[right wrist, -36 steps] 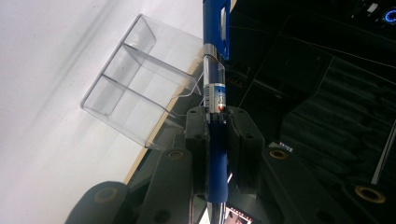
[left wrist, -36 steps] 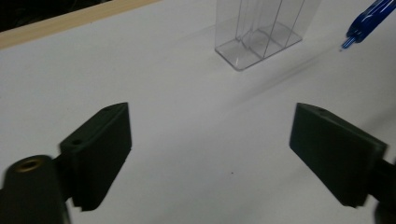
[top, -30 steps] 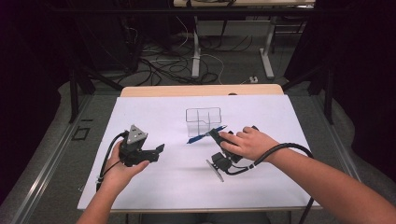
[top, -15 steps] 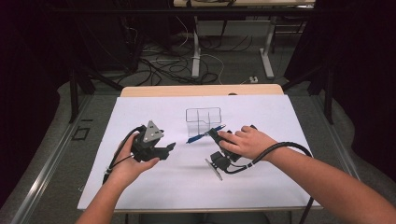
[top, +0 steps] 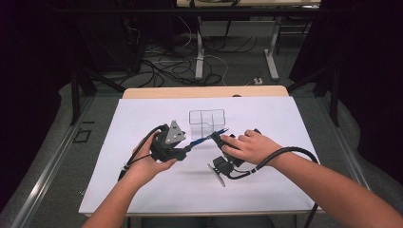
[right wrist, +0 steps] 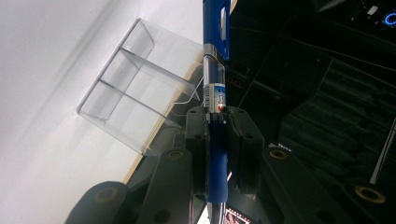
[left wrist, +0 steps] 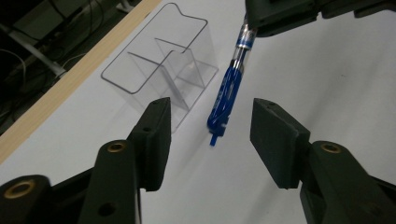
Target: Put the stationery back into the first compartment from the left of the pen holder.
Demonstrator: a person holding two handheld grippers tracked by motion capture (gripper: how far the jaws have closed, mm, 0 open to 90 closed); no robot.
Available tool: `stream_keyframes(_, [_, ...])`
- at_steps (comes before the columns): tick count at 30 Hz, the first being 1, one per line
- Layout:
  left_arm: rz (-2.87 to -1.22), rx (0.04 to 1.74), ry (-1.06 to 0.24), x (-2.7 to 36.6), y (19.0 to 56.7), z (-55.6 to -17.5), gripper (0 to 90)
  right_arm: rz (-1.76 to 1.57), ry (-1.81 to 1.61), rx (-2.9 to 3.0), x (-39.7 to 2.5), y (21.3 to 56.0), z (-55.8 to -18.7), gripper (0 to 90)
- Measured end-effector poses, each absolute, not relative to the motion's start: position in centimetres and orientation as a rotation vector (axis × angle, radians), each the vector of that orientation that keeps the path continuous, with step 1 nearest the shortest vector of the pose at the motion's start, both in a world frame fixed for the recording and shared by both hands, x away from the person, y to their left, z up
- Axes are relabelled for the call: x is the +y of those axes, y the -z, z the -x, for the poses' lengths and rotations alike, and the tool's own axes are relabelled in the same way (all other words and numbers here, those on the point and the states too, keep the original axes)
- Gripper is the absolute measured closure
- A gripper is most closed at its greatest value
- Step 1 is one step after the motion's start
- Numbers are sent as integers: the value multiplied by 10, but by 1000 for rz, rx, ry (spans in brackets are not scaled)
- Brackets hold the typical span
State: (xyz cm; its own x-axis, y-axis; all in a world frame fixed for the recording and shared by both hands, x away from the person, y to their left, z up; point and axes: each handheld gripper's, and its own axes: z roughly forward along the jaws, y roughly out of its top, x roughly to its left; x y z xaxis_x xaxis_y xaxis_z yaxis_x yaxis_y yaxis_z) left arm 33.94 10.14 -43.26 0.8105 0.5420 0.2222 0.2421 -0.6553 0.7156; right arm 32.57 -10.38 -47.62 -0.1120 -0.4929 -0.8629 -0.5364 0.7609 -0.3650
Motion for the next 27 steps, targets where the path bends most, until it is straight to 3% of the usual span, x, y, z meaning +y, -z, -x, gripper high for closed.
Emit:
stream_keyframes(12, [-2402,462,-564,71,435,-345,554,863,-55,1728,-97,474,-321,794])
stream_keyframes(27, [-2463,464,-524,60,448,-350,660,867,-66,1735,-98,482,-317,795])
